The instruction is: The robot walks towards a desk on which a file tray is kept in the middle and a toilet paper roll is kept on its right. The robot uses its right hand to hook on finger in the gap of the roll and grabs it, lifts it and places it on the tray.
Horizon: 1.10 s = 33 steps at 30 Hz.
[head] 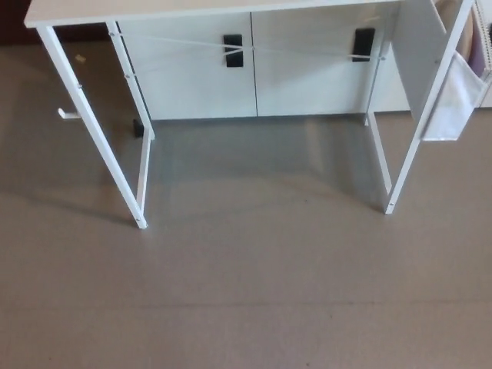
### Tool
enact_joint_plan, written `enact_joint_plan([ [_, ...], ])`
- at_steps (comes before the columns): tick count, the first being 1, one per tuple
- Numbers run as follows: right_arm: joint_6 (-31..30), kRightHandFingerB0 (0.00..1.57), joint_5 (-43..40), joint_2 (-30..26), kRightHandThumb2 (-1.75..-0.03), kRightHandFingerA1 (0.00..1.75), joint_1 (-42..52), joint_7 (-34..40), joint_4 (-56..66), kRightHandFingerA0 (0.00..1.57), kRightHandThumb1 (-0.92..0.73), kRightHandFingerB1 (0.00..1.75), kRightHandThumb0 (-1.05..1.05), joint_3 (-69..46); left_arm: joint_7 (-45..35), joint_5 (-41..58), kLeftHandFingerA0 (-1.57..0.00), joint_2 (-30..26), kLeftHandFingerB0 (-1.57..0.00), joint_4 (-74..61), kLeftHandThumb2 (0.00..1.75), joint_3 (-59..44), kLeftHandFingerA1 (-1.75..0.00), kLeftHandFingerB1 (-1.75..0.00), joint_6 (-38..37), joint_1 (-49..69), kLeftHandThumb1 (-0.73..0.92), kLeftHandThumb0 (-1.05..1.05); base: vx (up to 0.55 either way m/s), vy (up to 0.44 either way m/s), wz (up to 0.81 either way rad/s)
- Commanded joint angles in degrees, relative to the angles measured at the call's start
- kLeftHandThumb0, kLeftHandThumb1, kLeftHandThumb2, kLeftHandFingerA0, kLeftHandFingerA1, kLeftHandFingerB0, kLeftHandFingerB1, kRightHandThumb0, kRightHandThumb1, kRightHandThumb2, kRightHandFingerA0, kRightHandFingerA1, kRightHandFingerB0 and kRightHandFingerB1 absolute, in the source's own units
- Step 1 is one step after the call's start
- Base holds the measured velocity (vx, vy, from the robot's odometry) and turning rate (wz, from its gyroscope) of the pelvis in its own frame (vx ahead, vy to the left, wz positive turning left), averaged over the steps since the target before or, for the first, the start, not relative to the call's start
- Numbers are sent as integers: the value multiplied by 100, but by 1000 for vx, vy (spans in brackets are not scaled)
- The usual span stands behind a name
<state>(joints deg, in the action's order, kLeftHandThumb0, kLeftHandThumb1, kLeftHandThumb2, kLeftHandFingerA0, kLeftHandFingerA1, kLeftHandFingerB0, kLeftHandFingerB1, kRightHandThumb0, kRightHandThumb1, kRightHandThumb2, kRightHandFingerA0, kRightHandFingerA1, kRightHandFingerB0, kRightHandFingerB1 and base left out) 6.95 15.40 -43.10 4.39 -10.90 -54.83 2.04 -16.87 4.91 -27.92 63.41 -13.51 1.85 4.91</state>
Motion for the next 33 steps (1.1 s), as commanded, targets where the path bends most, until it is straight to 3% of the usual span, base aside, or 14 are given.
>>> enact_joint_plan([
  [1,82,10,-67,0,-92,27,-82,-148,-143,2,-58,19,-85,-2,11,-8,-21,-121,-5,33,116,-11,-70,-48,179,-46,70,-83,159,-14,-10],
  [3,156,11,9,10,-94,25,-45,44,-180,0,-57,20,-87,20,-52,-40,-1,-129,-4,104,121,25,-62,-46,36,-52,73,-83,173,57,-5],
  [6,350,8,-409,145,-89,24,-88,-243,-404,3,-55,16,-84,-288,-52,-31,-17,-141,-7,13,118,43,-70,-48,101,-43,73,-89,223,94,22],
  [13,252,10,52,32,-89,34,129,220,-69,9,-56,27,-86,-89,-91,-3,-10,-145,-6,90,118,42,-67,-48,61,-70,72,-89,151,84,2],
  [14,346,8,-44,72,-91,28,90,157,-196,3,-54,24,-83,-138,-85,-26,-17,-158,0,-65,76,77,-75,-50,168,-14,92,-87,152,-51,13],
  [17,47,11,88,14,-95,18,33,19,-18,3,-63,17,-95,26,-30,-71,-24,-181,0,128,72,97,-81,-52,49,-118,92,-89,163,-145,8],
  [19,10,11,105,-3,-95,18,27,5,13,3,-63,17,-95,82,-24,-65,-24,-183,0,214,72,87,-81,-52,-45,-139,92,-89,202,-273,31],
  [20,214,11,-124,96,-91,22,-53,18,-304,0,-56,21,-87,-95,32,-82,-29,-185,-5,228,116,99,-75,-49,16,-170,72,-93,316,-320,-26],
  [21,267,10,-100,102,-64,30,-50,53,-340,10,-60,23,-84,-89,49,-93,-31,-202,-3,246,115,116,-74,-49,50,-219,71,-92,191,-165,32],
  [22,344,7,-59,83,-92,39,-39,82,-375,5,-53,27,-83,-75,57,-100,-31,-208,-2,205,114,136,-74,-51,104,-231,70,-90,191,-161,39],
  [24,420,3,-158,118,-92,43,-22,23,-431,14,-52,24,-82,-152,25,-144,-35,-232,-2,65,117,200,-76,-50,56,-151,72,-91,222,-198,5],
  [25,461,11,-323,179,-62,31,-19,-53,-473,10,-56,23,-84,-289,19,-158,-36,-235,-2,64,117,216,-77,-49,-3,-132,71,-90,206,-158,3],
  [26,430,11,-526,246,-88,33,-67,-227,-591,0,-50,21,-78,-451,3,-146,-32,-240,-4,34,117,223,-75,-49,21,-122,72,-91,264,-135,0],
  [33,309,8,-394,285,-84,27,-105,-176,-517,4,-50,26,-75,-483,46,-115,-40,-230,0,-236,115,223,-78,-55,287,-51,70,-85,328,13,-10],
])
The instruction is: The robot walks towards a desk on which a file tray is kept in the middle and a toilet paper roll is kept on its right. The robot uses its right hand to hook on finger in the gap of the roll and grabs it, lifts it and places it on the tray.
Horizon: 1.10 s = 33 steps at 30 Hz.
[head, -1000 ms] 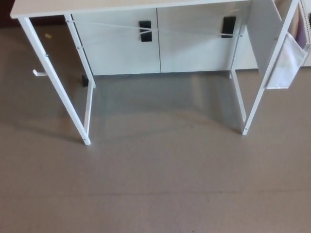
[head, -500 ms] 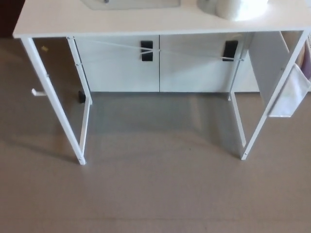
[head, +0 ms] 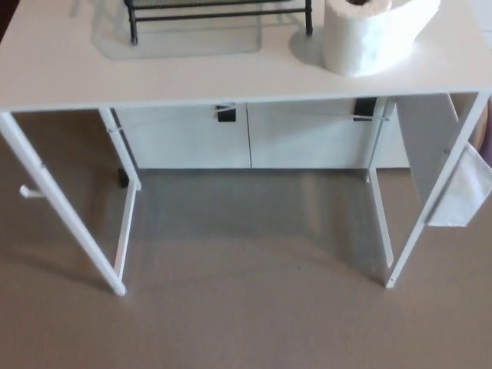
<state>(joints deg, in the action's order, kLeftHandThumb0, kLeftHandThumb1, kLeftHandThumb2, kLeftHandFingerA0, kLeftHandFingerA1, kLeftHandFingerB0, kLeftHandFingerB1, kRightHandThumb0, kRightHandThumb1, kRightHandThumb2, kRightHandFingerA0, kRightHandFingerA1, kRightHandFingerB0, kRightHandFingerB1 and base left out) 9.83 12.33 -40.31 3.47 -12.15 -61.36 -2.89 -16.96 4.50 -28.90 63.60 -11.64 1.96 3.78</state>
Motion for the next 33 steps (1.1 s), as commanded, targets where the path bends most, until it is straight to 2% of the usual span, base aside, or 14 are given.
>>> enact_joint_plan([
  [1,121,10,-23,10,-85,29,-14,80,140,4,-51,27,-78,51,54,-55,-39,-157,0,-337,115,20,-78,-53,355,1,70,-85,469,157,-22],
  [9,-25,6,323,-178,-90,33,-36,138,272,5,-55,23,-80,496,-91,3,-20,-178,-6,-321,118,-41,-70,-46,322,-17,75,-93,463,126,-10],
  [10,89,9,211,-128,-90,31,-51,194,138,4,-54,23,-82,427,-101,25,-20,-175,0,-318,76,-63,-77,-48,333,-20,92,-88,382,25,8],
  [12,166,9,218,-72,-61,27,-118,343,-55,9,-66,24,-84,433,-122,9,-18,-182,-6,-340,118,-48,-69,-46,320,-2,75,-93,346,-6,12],
  [14,-85,6,478,-135,-97,32,-111,399,108,7,-58,19,-86,663,-48,24,-20,-167,0,-252,71,-78,-75,-52,390,-71,92,-89,368,-76,20],
  [15,141,11,254,-102,-93,30,-138,288,-77,0,-56,18,-85,508,-52,10,-20,-167,0,-173,72,-73,-75,-50,326,-95,92,-88,391,-101,33],
  [16,142,8,-32,-31,-85,35,-105,177,-45,7,-51,20,-84,285,-3,-30,-30,-170,-2,-140,116,-44,-74,-49,330,-119,73,-92,482,-146,45],
  [22,191,8,147,-76,-60,27,-90,233,-10,7,-66,24,-83,362,28,-23,-32,-170,-1,-273,117,-37,-75,-49,407,-74,74,-90,402,-145,17],
  [23,179,8,58,-87,-89,32,-120,125,53,5,-54,22,-83,303,83,-43,-38,-155,0,-323,116,-25,-77,-50,374,-59,72,-89,205,-78,-6],
  [28,294,9,-186,-34,-87,29,-118,44,10,3,-50,25,-78,93,-39,-85,-26,-168,-5,-162,119,25,-72,-47,170,-72,75,-93,188,-55,-11],
  [29,401,7,-304,-23,-59,28,-106,-90,-10,8,-61,24,-73,-12,-64,-52,-22,-160,0,-166,76,6,-76,-50,162,-56,92,-91,107,120,-19],
  [30,446,8,-343,-22,-84,34,-45,-74,74,5,-50,24,-75,-78,-60,-46,-22,-157,0,-153,73,2,-74,-52,143,-50,92,-93,156,156,-15],
  [31,415,8,-568,55,-80,33,-66,-168,13,3,-46,26,-70,-299,-42,-24,-25,-148,-6,-127,118,-20,-71,-47,173,-67,74,-92,159,190,-18],
  [33,366,8,-880,169,-77,36,-15,-231,21,4,-44,28,-66,-659,-152,37,-12,-171,-6,-206,119,-54,-66,-44,294,-60,73,-88,160,207,25],
])
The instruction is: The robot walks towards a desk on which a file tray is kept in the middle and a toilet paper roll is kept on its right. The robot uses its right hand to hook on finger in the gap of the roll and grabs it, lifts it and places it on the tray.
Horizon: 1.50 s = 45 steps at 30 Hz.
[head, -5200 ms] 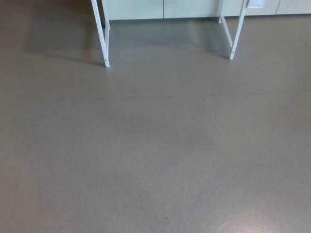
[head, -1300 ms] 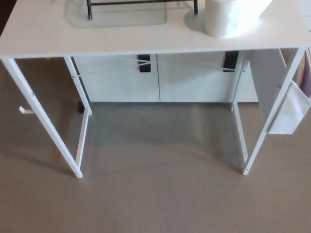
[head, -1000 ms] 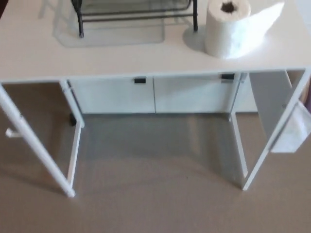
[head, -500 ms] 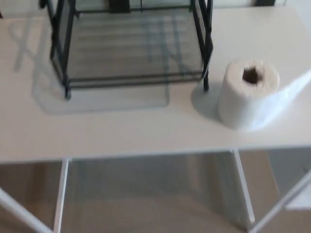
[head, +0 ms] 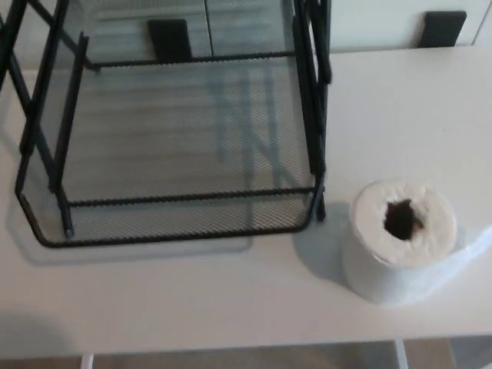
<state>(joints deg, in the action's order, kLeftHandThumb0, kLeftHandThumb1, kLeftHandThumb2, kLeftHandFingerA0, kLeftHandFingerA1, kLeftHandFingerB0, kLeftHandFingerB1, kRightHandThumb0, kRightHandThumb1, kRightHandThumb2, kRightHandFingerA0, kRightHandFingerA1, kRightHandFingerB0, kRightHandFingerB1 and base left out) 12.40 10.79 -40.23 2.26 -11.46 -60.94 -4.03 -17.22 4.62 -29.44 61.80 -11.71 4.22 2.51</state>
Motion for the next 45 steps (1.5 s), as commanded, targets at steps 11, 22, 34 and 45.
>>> enact_joint_plan([
  [11,-486,0,-1514,299,-91,50,228,-339,204,10,-39,47,-28,-2024,46,401,-6,-139,-5,-81,118,-775,-65,-42,591,29,74,-96,10,32,-1],
  [22,-215,9,-1518,190,-59,32,355,-616,-201,9,-51,23,-48,-2228,113,224,-22,-110,-3,12,119,-646,-72,-43,469,6,74,-96,-149,-180,-4],
  [34,-87,3,-1550,382,-72,43,398,-593,137,8,-36,29,-57,-2070,197,380,-22,-122,0,-368,74,-870,-80,-33,886,17,92,-91,-24,107,2],
  [45,250,11,-1351,258,-77,40,389,-458,56,0,-40,27,-63,-1638,71,330,-21,-148,0,-104,77,-812,-82,-36,664,-50,92,-91,-22,-2,4],
])
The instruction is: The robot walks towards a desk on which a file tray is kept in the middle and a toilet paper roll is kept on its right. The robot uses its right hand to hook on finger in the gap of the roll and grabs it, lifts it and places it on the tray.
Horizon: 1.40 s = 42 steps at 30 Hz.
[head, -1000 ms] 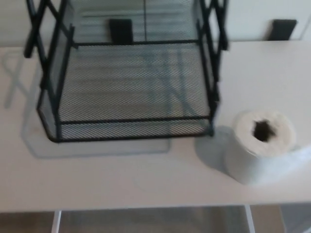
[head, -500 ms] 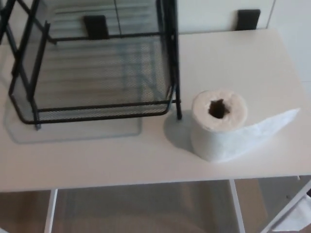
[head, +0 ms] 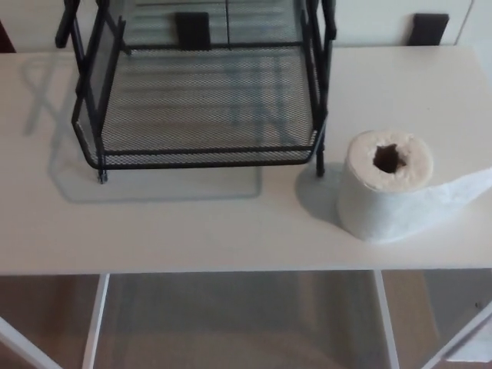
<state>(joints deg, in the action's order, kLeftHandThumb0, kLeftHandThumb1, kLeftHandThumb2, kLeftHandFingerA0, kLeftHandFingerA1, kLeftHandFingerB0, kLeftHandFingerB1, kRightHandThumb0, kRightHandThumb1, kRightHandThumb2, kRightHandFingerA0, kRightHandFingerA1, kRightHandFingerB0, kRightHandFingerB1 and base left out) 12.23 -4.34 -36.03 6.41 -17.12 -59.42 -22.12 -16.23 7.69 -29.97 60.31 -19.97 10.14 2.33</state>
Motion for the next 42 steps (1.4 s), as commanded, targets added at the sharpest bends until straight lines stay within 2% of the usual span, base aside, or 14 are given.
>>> enact_joint_plan([
  [1,312,11,238,-223,-77,40,-58,92,-202,0,-40,27,-63,267,-33,27,-21,-97,0,-9,77,19,-82,-36,79,1,92,-91,0,0,0],
  [9,257,8,-7,-147,-71,37,-95,78,-291,7,-40,26,-60,217,31,102,-18,-86,0,-103,76,-60,-81,-32,183,-1,92,-90,0,0,0],
  [12,113,0,-245,-28,-87,47,-147,97,-324,5,-30,48,-31,-46,12,44,-5,-103,-5,-111,121,-14,-66,-43,64,9,74,-92,0,0,0],
  [14,63,0,-253,3,-89,49,-129,112,-280,8,-34,48,-29,-85,-1,1,-18,-132,0,-172,81,34,-80,-36,74,47,92,-93,0,0,0],
  [15,130,0,-337,51,-90,50,-80,65,-151,10,-38,48,-26,-154,-8,-17,-7,-153,-5,-173,121,58,-67,-42,109,43,75,-95,0,0,0],
  [16,258,0,-470,86,-90,50,-81,-17,31,6,-39,49,-26,-273,14,7,-16,-162,0,-59,77,30,-79,-34,89,-11,92,-92,0,0,0],
  [18,404,8,-554,80,-66,55,-111,-74,329,37,-40,28,-49,-414,82,85,-6,-144,-5,-81,117,-49,-66,-42,167,-22,72,-95,0,0,0],
  [20,432,0,-610,-107,-83,50,-456,30,652,7,-24,49,-30,-583,56,189,-2,-119,-3,-113,117,-165,-64,-43,227,13,70,-90,0,0,0],
  [21,406,12,-656,-118,-66,50,-505,72,954,28,-36,35,-57,-671,60,144,-19,-116,0,-124,69,-142,-82,-38,207,21,92,-91,0,0,0],
  [22,355,8,-712,-247,-68,49,-656,73,1549,26,-38,36,-58,-768,72,72,-15,-110,-5,-195,117,-83,-70,-45,193,48,71,-95,0,0,0],
  [25,559,19,-538,-434,-53,46,-893,45,2110,38,-43,43,-63,-752,-33,83,-4,-98,-5,-507,119,-61,-66,-44,245,214,73,-94,0,0,0],
  [33,-1112,12,-801,-822,-73,53,-693,-681,5902,33,-36,43,-64,-258,12,48,-20,-77,0,-360,83,-51,-79,-35,247,130,89,-87,0,0,2],
  [36,-1670,16,-1094,-966,-71,52,-853,-1086,6355,34,-33,44,-63,64,-63,31,-9,-143,-5,-324,119,-60,-68,-43,134,234,74,-93,0,0,0],
  [42,-2044,17,-790,-1090,-78,52,-1175,-1365,6804,29,-36,44,-72,683,-84,84,-17,-193,0,-241,69,-127,-81,-38,170,221,92,-89,0,0,0],
])
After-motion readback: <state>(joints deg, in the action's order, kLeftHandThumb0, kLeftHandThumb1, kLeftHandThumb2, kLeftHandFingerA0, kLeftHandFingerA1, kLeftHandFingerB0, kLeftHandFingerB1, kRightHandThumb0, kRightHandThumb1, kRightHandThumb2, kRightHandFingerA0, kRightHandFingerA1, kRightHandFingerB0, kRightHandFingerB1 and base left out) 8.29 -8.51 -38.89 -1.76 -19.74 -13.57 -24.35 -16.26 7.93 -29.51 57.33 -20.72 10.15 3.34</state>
